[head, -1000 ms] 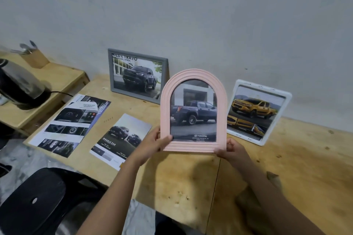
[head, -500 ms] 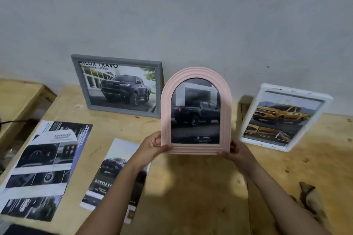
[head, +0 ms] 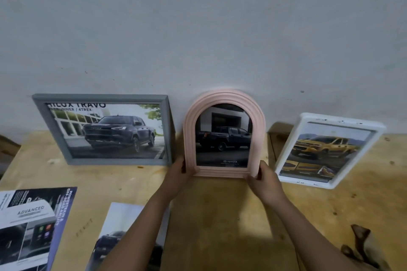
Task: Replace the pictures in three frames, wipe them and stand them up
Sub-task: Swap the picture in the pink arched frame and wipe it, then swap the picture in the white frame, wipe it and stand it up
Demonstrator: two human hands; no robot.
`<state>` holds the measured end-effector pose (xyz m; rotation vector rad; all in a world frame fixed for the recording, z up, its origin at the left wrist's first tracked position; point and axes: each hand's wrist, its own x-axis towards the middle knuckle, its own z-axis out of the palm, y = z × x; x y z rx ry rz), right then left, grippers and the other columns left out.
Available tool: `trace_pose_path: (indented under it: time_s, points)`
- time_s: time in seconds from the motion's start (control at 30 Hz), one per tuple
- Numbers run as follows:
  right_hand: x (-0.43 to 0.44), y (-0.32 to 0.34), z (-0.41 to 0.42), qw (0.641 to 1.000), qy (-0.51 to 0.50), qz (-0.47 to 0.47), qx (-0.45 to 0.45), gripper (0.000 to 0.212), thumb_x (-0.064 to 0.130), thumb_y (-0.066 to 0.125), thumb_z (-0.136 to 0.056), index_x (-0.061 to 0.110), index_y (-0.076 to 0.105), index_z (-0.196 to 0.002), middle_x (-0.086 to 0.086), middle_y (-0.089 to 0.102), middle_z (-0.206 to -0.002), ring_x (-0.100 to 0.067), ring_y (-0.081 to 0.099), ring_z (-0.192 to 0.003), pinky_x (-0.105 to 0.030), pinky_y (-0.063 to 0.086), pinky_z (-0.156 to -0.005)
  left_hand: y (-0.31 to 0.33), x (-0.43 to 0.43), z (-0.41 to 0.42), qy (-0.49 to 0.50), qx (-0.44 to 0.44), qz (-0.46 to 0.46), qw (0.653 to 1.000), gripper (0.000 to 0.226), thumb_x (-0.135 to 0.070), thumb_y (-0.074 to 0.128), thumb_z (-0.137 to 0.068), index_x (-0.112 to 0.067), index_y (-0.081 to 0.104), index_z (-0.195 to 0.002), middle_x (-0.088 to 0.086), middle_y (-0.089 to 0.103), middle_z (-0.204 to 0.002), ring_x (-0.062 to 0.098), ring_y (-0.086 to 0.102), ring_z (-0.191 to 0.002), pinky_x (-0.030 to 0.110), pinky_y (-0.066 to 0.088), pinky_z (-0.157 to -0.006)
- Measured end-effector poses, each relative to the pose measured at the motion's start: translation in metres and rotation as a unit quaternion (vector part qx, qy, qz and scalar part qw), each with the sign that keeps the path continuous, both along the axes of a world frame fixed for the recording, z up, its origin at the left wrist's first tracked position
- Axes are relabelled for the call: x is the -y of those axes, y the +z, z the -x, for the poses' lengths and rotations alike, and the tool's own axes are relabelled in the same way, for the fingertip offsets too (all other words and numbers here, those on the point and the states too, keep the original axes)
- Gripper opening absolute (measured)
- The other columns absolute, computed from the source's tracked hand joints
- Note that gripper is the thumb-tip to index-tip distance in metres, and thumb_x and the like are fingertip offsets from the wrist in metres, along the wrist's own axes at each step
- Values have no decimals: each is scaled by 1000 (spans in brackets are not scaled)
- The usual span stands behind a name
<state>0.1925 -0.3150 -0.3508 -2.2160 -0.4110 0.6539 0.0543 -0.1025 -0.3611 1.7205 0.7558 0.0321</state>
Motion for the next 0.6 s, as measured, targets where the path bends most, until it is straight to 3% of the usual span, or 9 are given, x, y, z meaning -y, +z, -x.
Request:
trace_pose_path:
  time_s: [0.1,0.23,0.33,0.4,0.5,0.53,0.6]
  points:
    - [-13,-5,1,998,-42,4,47,18,7,61,-84,10,56,-100,0,57,-82,-15,51,-72,-15,31,-51,-1,2,-12,34,0,-23,999,25,-15,58,-91,-17,50,-114,3,59,-109,10,56,-95,17,46,-75]
    - [-25,-16,2,990,-97,10,107,12,0,53,-83,3,61,-92,-13,58,-92,-27,53,-83,-28,41,-63,-5,10,-20,80,3,-74,994,13,-14,53,-92,-17,49,-104,11,58,-104,23,57,-94,29,48,-77]
    - [-27,-12,10,985,-125,-16,113,19,-4,48,-85,4,56,-99,-12,56,-99,-26,53,-90,-31,47,-72,-1,25,-24,150,17,-99,984,20,-11,52,-92,-11,48,-111,6,54,-104,24,56,-98,14,42,-69]
    - [-22,-5,24,986,-126,-57,95,31,-7,47,-83,7,52,-111,-9,53,-112,-23,51,-103,-26,45,-80,9,42,-26,201,21,-128,971,30,-6,48,-93,-5,45,-123,2,49,-112,20,52,-104,13,41,-75]
    - [2,1,59,988,-124,-80,34,65,-6,57,-82,10,34,-140,1,39,-138,-14,41,-124,-27,40,-100,25,78,-28,305,33,-161,938,39,-4,48,-92,-2,44,-131,10,49,-124,24,47,-117,36,42,-100]
    - [16,1,67,986,-146,-81,5,66,-6,59,-81,9,34,-141,0,41,-137,-16,44,-122,-30,42,-100,31,93,-30,327,47,-159,930,37,-3,51,-90,-3,47,-127,10,50,-122,25,48,-117,38,41,-101]
    - [52,-1,72,978,-194,-72,-7,57,-6,62,-79,9,45,-132,-5,54,-126,-17,55,-104,-26,48,-85,46,125,-41,322,83,-126,935,31,-2,54,-89,-10,52,-118,4,53,-114,23,51,-112,32,44,-97]
